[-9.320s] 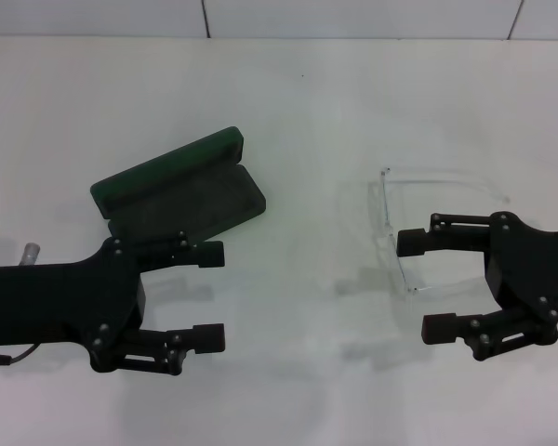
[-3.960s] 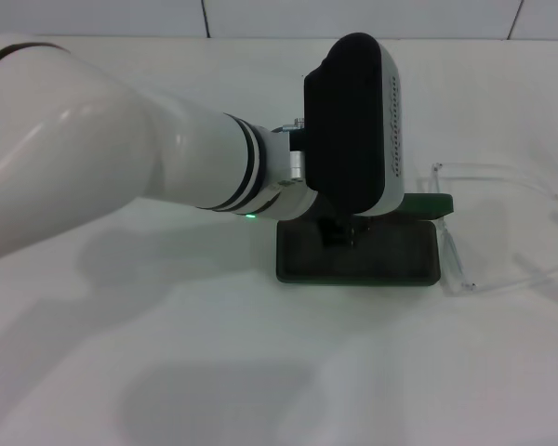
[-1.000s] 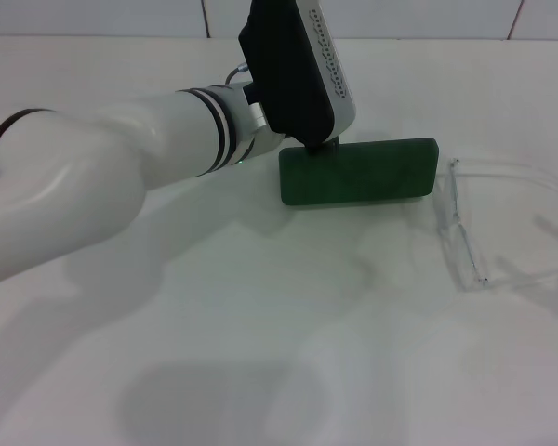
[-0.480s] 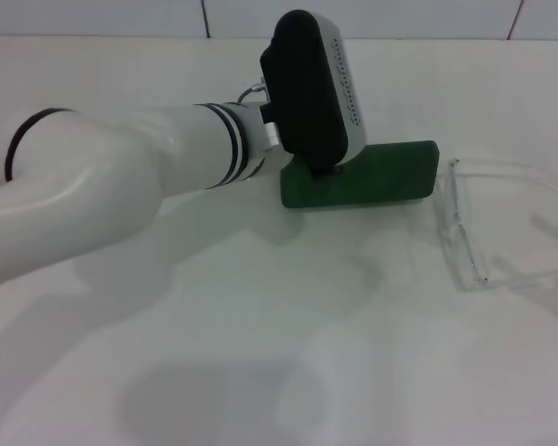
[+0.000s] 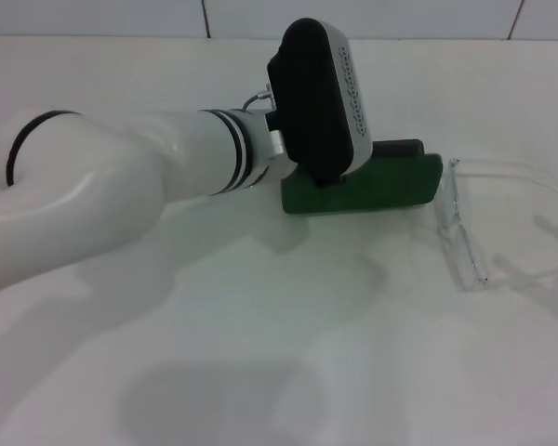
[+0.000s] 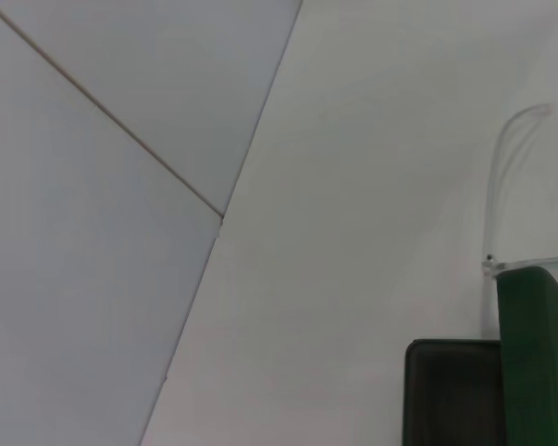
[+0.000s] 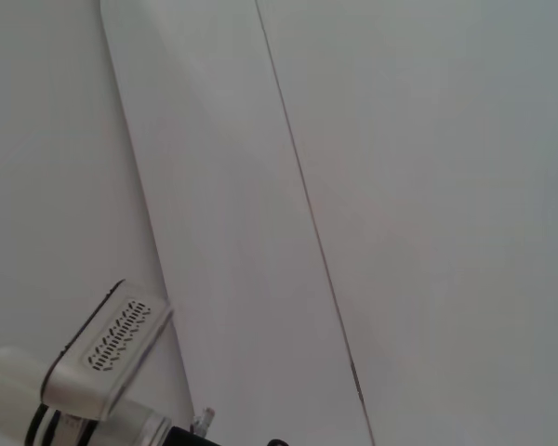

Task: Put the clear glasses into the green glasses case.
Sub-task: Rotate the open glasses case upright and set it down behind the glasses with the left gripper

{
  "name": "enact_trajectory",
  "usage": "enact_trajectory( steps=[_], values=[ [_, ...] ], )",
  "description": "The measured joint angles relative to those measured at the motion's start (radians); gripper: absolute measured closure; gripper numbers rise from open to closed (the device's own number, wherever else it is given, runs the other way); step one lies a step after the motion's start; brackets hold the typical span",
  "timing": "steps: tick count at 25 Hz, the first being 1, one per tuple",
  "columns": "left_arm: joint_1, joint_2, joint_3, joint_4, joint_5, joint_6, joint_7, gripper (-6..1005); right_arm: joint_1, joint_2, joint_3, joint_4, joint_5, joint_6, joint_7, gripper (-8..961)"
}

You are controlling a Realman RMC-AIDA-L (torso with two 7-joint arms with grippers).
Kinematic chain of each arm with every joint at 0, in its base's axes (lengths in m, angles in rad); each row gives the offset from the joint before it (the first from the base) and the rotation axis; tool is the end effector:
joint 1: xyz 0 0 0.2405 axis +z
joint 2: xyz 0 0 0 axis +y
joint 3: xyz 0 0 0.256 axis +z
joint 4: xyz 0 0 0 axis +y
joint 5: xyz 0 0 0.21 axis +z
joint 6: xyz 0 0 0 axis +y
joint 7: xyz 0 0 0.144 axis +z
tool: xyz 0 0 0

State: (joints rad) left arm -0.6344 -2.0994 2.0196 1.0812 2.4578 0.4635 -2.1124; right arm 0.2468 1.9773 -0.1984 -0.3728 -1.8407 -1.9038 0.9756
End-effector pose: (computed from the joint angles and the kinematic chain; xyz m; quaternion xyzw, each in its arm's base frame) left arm -0.1194 0.3742 -0.1261 -0.9456 0.1272 0.0552 0.2942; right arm 0.3420 0.2240 0.0733 -0.8133 0.1954 0.4420 0.3240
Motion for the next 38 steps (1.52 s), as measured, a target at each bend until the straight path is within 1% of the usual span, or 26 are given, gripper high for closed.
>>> enact_trajectory(
  steps=[4, 15, 19, 23, 29, 34, 38],
  values=[
    [0.012, 0.0, 0.017, 0.023, 0.002, 0.026, -0.001, 917, 0.001, 0.0, 0.0, 0.0, 0.0, 0.002, 0.0, 80],
    [0.092, 0.001, 0.056, 0.136, 0.01, 0.046, 0.004, 916, 0.011, -0.001, 0.001, 0.0, 0.0, 0.016, 0.0, 81],
    [0.1, 0.003, 0.056, 0.157, 0.011, 0.075, 0.003, 916, 0.013, -0.002, 0.001, 0.0, 0.0, 0.021, 0.0, 81],
    [0.102, 0.002, 0.056, 0.159, 0.01, 0.11, 0.0, 917, 0.014, -0.002, 0.001, 0.0, 0.0, 0.027, 0.0, 81],
    [0.104, 0.001, 0.056, 0.136, 0.004, 0.117, -0.001, 917, 0.018, -0.002, 0.001, 0.0, 0.0, 0.03, 0.0, 80],
    [0.109, 0.0, 0.056, 0.134, -0.001, 0.153, -0.001, 916, 0.023, -0.001, 0.001, 0.0, 0.0, 0.033, 0.0, 80],
    [0.115, 0.002, 0.056, 0.134, -0.042, 0.171, 0.004, 916, 0.024, 0.0, 0.001, 0.0, 0.0, 0.034, 0.0, 80]
  ],
)
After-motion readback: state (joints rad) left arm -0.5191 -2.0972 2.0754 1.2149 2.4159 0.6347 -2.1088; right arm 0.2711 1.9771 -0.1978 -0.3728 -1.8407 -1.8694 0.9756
